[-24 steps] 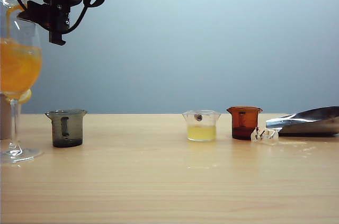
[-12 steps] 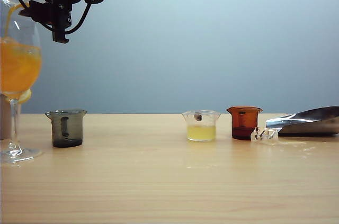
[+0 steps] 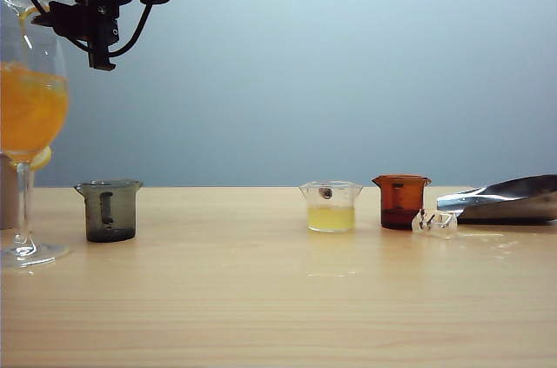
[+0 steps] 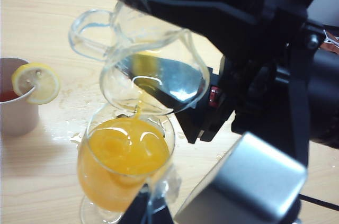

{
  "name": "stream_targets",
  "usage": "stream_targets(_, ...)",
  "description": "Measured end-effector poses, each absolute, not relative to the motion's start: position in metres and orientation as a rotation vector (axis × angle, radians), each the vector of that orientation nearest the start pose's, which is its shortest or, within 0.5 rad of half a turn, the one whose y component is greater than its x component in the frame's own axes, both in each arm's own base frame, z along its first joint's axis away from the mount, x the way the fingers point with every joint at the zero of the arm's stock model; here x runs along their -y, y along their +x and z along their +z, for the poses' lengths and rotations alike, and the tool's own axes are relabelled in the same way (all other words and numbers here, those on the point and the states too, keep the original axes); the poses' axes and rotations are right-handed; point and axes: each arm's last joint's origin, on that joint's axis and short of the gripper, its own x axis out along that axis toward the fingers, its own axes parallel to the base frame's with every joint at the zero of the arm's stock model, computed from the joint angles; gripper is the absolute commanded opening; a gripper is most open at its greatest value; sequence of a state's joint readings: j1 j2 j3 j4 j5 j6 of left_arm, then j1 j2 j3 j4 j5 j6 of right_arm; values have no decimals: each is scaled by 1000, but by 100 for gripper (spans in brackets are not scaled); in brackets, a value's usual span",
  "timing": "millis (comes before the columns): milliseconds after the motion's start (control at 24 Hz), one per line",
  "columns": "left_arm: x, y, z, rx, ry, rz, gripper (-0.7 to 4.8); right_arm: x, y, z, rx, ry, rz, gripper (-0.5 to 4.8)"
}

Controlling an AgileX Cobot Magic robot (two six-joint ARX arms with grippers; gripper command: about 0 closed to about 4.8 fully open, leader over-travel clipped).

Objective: Pick up the second measuring cup from the left, pour the orange juice inside into the goblet, and finally put the measuring cup back in its original place.

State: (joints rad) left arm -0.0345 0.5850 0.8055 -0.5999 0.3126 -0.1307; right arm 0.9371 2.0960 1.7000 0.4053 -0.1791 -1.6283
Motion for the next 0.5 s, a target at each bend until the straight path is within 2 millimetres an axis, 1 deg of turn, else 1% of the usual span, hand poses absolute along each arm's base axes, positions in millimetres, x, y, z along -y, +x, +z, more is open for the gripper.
stream_targets(375, 13, 114, 326, -400, -181, -318, -6, -404, 291, 294, 906, -1434, 843, -2)
stream_targets(500, 13, 114, 326, -400, -181, -318, -6, -404, 291, 294, 893, -1388, 872, -1)
